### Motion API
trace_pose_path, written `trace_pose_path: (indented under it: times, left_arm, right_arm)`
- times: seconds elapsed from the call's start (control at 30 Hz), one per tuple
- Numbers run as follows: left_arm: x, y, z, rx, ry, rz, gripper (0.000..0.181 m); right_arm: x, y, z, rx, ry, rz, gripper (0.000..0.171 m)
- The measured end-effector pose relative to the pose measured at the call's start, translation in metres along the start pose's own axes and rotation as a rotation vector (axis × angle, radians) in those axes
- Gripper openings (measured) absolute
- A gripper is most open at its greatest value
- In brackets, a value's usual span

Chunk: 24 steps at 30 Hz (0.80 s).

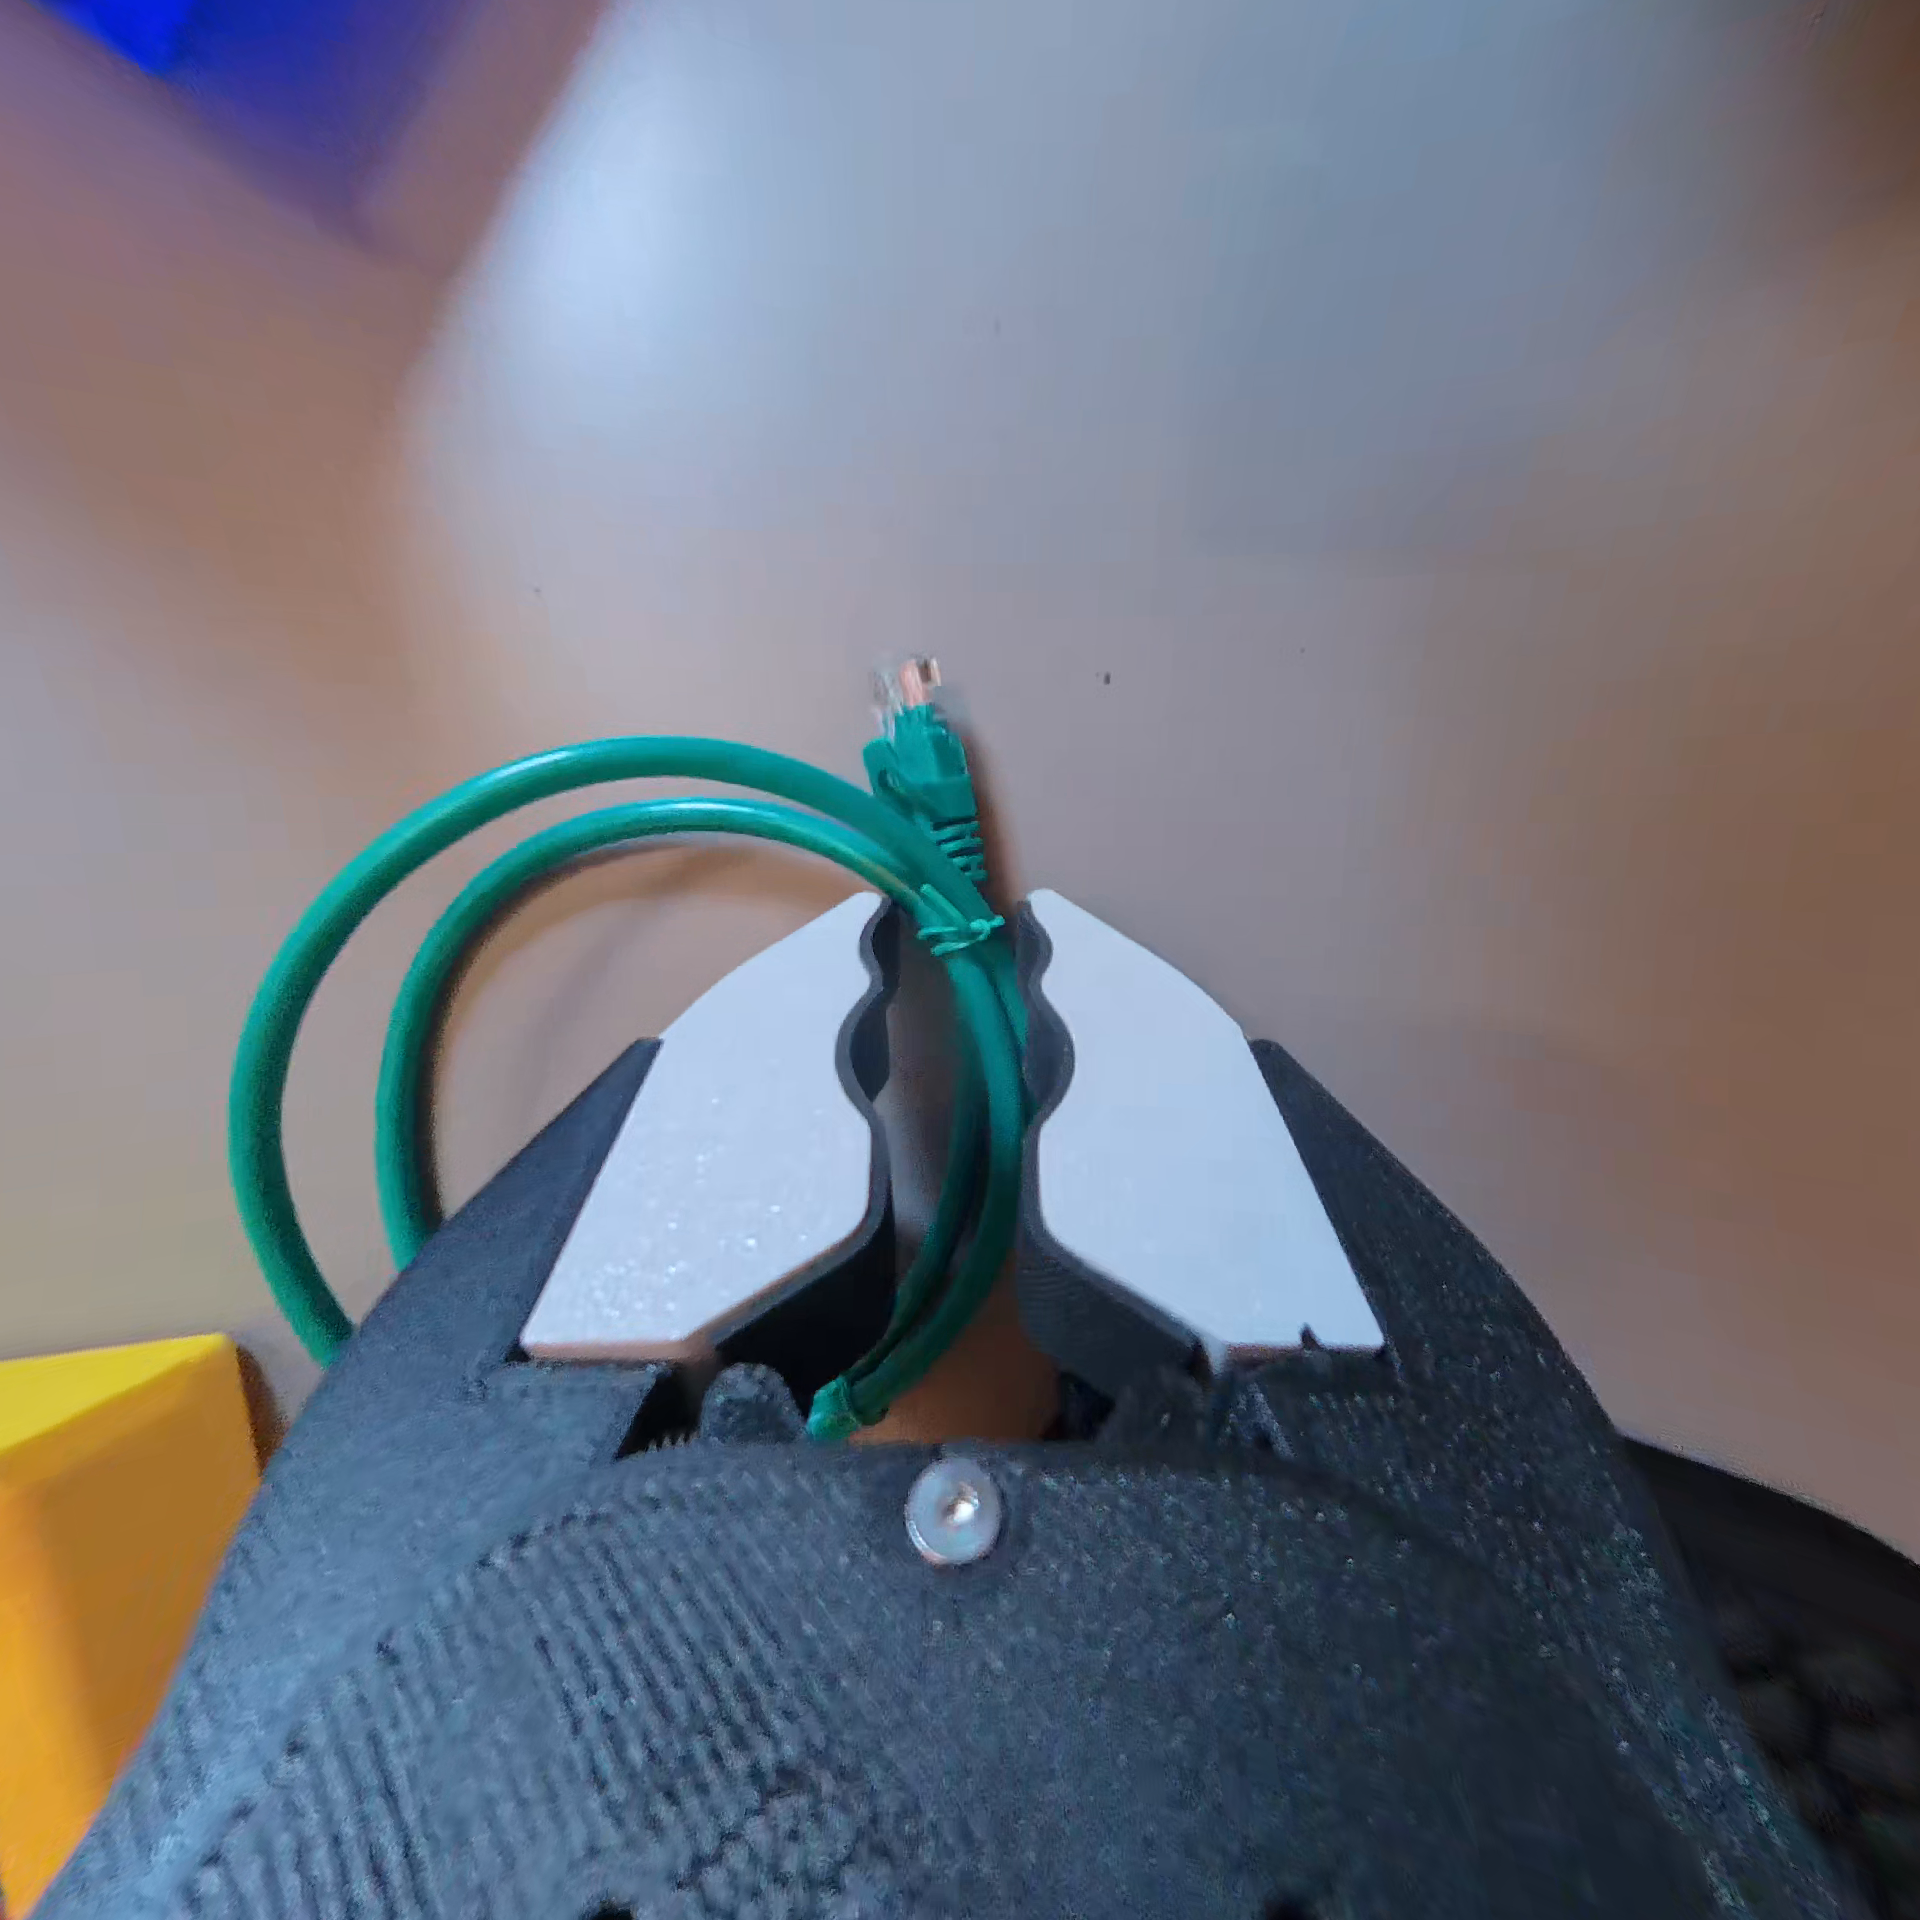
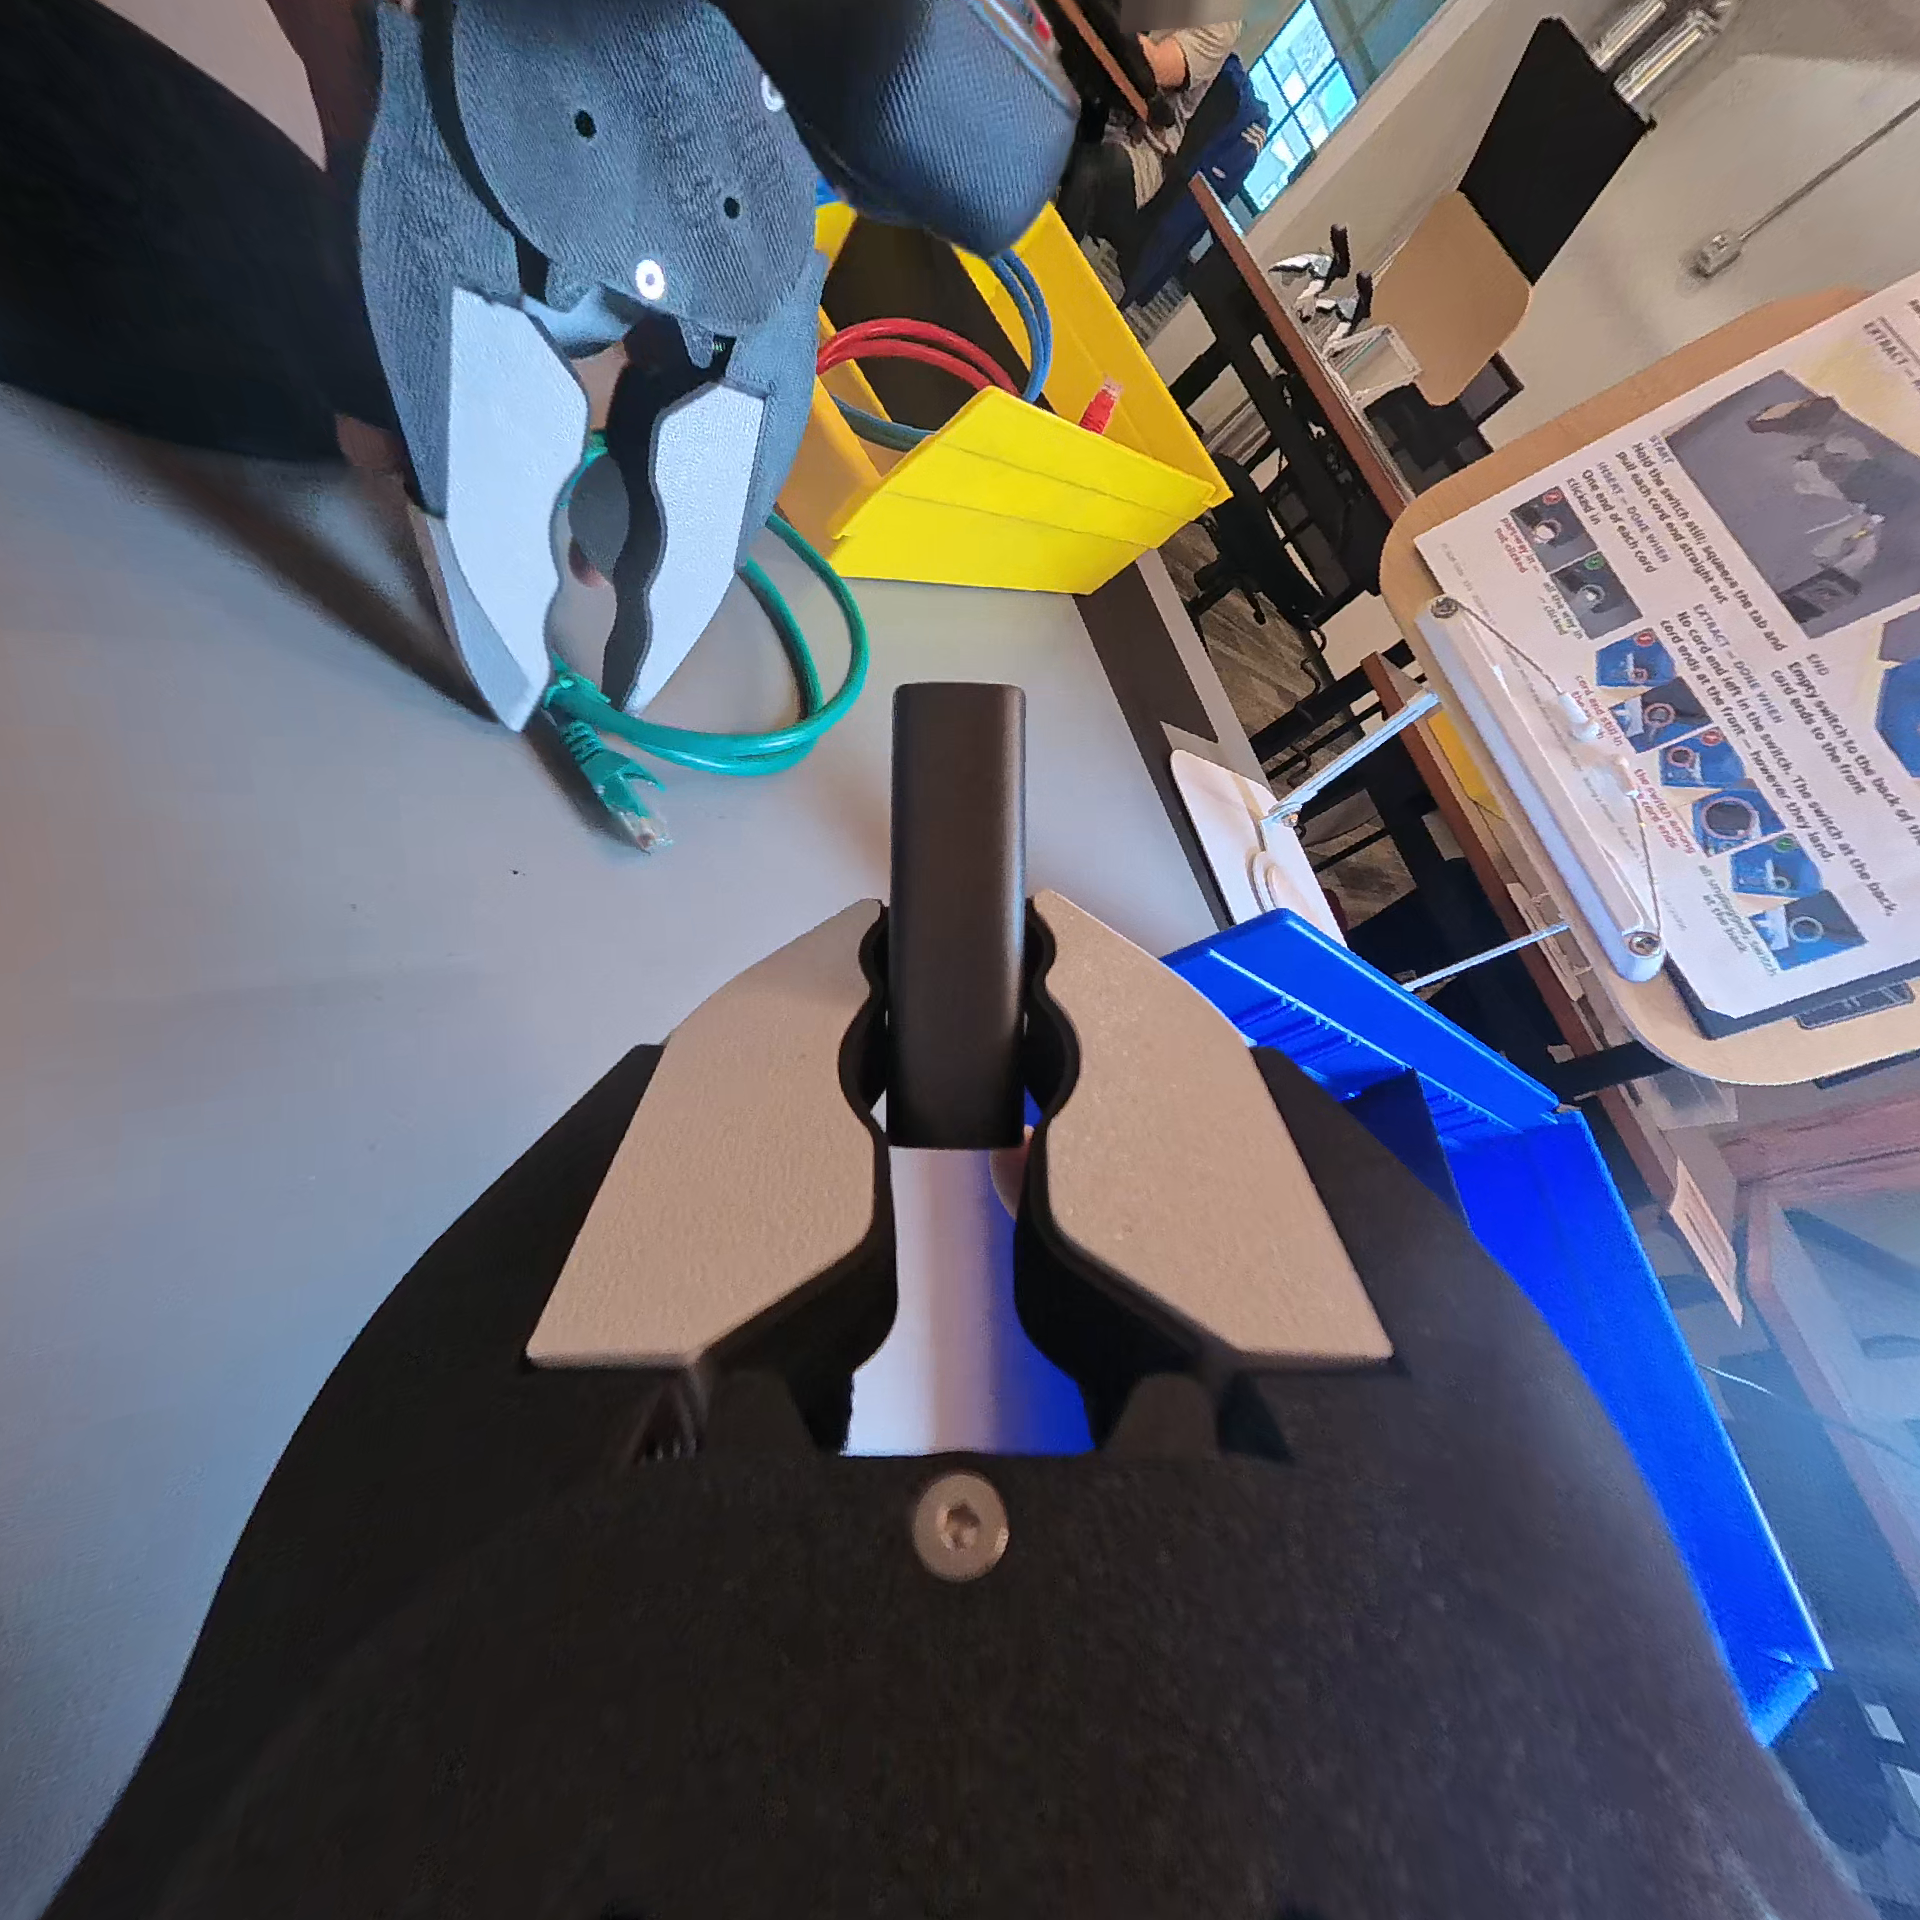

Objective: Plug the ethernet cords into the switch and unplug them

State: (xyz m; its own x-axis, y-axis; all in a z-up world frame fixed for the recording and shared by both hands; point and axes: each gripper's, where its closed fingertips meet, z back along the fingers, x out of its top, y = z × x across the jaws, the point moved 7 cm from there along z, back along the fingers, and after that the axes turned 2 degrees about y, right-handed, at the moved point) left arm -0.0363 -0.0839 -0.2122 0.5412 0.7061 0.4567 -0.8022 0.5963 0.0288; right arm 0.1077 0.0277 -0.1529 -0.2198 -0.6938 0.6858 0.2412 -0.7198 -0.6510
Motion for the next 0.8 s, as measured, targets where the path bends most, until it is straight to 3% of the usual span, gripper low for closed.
trace_pose_path:
  times: [0.03, 0.27, 0.43, 0.8]
  left_arm:
    - [0.0, 0.0, -0.001, -0.005, -0.012, -0.001, 0.02]
    - [0.004, 0.007, 0.017, 0.078, -0.097, -0.088, 0.014]
    - [0.021, 0.004, 0.039, 0.11, -0.13, -0.139, 0.014]
    - [0.041, -0.001, 0.028, 0.193, 0.0, -0.262, 0.014]
  right_arm:
    - [0.0, 0.001, 0.0, 0.002, -0.003, 0.004, 0.021]
    - [0.007, 0.015, 0.003, 0.015, -0.124, 0.169, 0.021]
    - [-0.001, 0.026, -0.011, 0.003, -0.012, 0.294, 0.021]
    - [-0.011, 0.033, -0.024, 0.008, 0.075, 0.318, 0.021]
